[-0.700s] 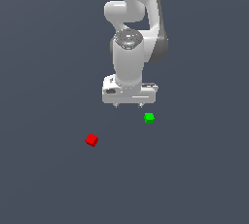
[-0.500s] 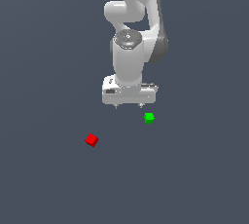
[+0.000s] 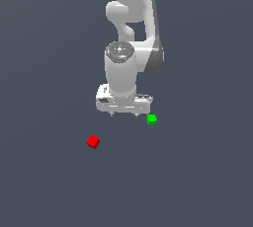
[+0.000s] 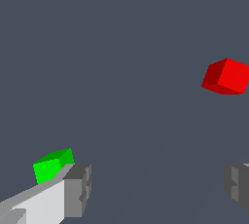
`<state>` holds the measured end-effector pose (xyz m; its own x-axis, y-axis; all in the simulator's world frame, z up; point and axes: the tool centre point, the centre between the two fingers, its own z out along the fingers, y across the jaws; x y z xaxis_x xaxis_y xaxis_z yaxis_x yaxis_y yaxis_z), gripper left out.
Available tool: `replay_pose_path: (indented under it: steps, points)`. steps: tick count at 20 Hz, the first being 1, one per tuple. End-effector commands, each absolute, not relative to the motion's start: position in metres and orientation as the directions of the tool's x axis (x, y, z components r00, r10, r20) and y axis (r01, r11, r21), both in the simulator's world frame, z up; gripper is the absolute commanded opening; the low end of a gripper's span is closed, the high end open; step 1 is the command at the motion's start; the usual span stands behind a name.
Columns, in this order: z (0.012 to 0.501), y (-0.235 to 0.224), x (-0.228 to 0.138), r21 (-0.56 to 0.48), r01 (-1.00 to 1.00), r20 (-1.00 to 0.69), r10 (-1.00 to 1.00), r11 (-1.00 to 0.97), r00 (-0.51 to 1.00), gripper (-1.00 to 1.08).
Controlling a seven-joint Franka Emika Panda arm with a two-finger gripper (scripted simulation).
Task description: Stack the red cube on top of the green cube.
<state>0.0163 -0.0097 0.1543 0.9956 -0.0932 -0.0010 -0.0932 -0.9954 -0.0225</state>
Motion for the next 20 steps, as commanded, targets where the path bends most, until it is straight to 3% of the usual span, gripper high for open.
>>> replay_pose_path:
  steps: [1,20]
  points:
    - [0.145,-0.023,0.025,-0.019,-0.130,-0.002,-0.130,-0.991,0.991,1.00]
    - [0.074,-0.144,0.081,-0.001,-0.420,0.000,-0.420,-0.908,0.908,1.00]
